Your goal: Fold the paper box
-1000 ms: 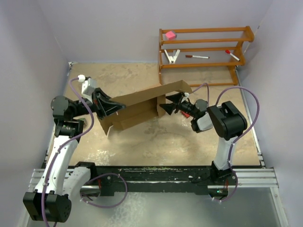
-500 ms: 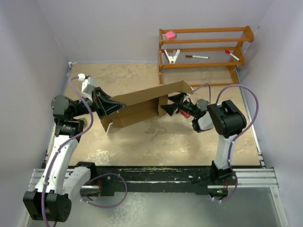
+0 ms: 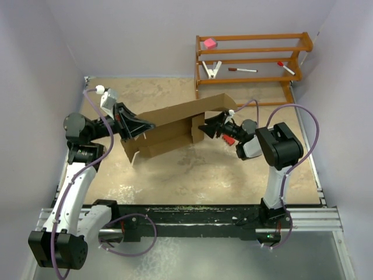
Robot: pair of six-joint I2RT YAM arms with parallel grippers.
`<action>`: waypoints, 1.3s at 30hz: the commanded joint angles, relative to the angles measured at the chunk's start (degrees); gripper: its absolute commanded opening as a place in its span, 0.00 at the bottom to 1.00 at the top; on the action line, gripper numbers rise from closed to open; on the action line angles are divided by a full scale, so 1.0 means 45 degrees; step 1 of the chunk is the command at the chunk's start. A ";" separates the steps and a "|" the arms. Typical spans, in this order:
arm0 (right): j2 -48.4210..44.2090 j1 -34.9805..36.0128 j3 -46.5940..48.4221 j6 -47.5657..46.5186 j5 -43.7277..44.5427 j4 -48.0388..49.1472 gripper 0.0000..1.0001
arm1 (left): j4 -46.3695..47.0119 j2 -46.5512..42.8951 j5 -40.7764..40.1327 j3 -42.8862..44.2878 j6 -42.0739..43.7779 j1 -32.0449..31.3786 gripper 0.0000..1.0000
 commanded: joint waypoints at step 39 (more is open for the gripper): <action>-0.2455 -0.0282 0.2006 -0.1552 -0.0543 -0.6036 0.00 | -0.6404 0.0217 -0.4711 0.2366 0.6374 0.0672 0.60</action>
